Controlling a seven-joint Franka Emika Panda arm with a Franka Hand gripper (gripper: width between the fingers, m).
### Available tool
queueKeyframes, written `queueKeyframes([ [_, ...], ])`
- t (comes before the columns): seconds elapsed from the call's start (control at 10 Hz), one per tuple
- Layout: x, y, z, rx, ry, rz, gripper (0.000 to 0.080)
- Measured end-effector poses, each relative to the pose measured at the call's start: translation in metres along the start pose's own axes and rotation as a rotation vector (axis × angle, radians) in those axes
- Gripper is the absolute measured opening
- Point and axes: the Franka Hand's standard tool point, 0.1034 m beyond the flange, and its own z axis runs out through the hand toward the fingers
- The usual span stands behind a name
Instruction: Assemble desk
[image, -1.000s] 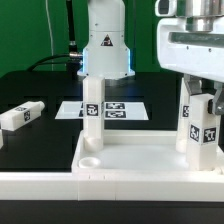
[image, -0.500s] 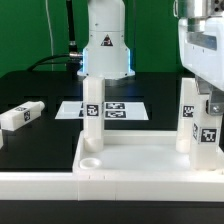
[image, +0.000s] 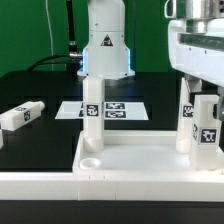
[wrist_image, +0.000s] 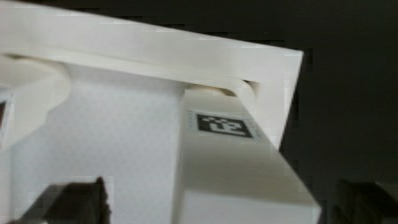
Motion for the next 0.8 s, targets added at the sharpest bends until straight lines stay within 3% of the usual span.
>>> queueKeyframes([
  [0.1, -0.0016, 0.0014, 0.0001, -0.013, 0.001, -0.092, 0.0644],
  [0.8, 0.0003, -0.0022, -0.0015, -0.018, 0.014, -0.686, 0.0649],
])
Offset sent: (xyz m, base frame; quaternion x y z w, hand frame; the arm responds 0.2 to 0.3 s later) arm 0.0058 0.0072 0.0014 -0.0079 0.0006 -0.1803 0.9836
